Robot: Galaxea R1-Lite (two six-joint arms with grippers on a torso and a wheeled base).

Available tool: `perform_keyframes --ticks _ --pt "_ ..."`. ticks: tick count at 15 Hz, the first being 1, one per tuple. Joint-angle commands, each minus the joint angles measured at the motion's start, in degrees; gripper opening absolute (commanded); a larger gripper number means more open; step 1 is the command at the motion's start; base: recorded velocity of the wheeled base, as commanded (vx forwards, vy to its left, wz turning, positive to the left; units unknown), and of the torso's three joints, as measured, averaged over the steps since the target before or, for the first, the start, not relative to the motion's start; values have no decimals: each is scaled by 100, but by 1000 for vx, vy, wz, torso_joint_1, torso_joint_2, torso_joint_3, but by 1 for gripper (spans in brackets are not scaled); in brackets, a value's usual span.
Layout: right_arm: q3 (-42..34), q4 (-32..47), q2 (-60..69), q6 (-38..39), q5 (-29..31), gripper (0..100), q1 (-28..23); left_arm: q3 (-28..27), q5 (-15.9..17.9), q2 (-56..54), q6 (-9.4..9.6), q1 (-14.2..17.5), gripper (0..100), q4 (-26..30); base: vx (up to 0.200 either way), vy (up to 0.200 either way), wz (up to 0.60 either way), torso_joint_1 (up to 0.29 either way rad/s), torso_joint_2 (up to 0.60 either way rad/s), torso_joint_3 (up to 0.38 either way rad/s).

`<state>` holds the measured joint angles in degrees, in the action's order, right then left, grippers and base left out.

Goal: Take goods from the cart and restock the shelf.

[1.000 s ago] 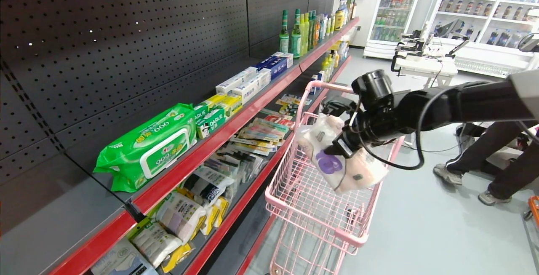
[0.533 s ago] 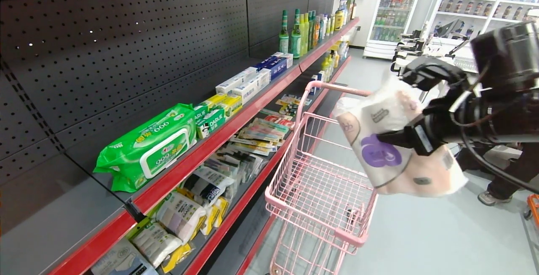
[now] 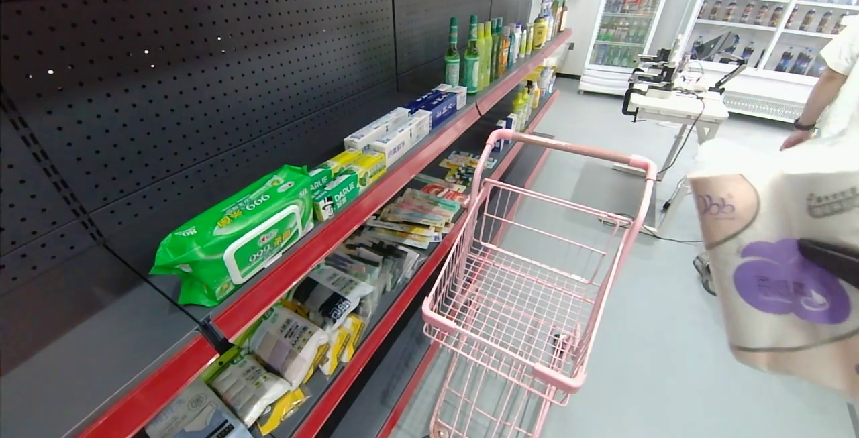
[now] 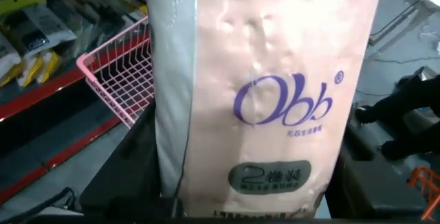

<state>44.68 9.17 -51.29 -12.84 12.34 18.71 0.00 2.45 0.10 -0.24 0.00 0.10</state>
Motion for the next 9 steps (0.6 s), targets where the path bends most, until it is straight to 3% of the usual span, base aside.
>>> perform_keyframes --ticks 1,9 --pt "-583 -47 1464 36 85 0 -254 0 1 -1 -2 0 100 -1 0 0 0 0 0 0" --pt "-1102 120 2202 185 -170 0 -263 0 1 -1 -2 0 100 -1 0 0 0 0 0 0"
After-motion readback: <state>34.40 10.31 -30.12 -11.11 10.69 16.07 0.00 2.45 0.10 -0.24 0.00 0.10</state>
